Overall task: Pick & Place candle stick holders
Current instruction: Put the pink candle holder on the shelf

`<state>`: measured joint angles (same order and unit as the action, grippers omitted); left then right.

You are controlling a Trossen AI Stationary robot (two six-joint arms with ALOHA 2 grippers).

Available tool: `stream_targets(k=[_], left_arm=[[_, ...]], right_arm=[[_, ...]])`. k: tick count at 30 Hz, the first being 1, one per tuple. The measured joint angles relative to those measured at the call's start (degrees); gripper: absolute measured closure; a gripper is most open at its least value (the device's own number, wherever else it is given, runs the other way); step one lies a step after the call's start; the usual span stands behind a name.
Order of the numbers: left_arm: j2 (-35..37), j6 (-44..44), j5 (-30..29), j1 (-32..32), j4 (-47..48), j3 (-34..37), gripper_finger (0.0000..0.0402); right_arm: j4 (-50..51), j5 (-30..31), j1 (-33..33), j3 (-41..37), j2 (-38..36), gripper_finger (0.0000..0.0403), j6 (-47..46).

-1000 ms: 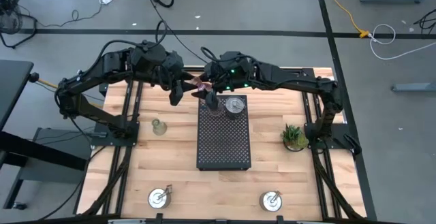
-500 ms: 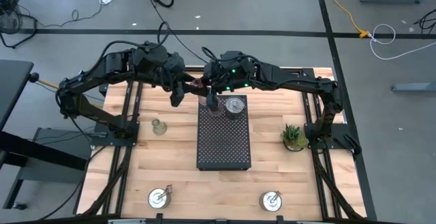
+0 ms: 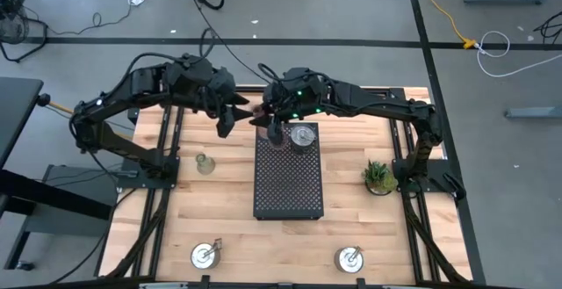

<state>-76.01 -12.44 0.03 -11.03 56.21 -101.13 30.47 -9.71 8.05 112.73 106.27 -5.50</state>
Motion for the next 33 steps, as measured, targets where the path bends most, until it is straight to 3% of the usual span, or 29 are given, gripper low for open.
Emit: stream_targets(k=[8, 14, 25, 33], left_arm=[[2.6, -0.4, -0.2, 0.0, 2.4, 0.0, 0.022], [4.2, -0.4, -4.0, 0.0, 7.7, 0.1, 0.0224], [5.2, -1.3, -4.9, 0.0, 12.4, 0.1, 0.0224], [5.6, -3.3, -3.8, 0.0, 13.8, 0.2, 0.0223]], right_arm=[[2.9, 1.3, -1.2, 0.0, -1.4, 0.028, -0.3], [2.6, 1.9, -5.2, 0.0, -2.2, 0.028, -1.5], [-2.8, 15.6, -13.1, -0.9, -2.3, 0.028, -5.5], [-12.9, 20.3, -18.6, -11.6, -3.2, 0.028, -12.4]])
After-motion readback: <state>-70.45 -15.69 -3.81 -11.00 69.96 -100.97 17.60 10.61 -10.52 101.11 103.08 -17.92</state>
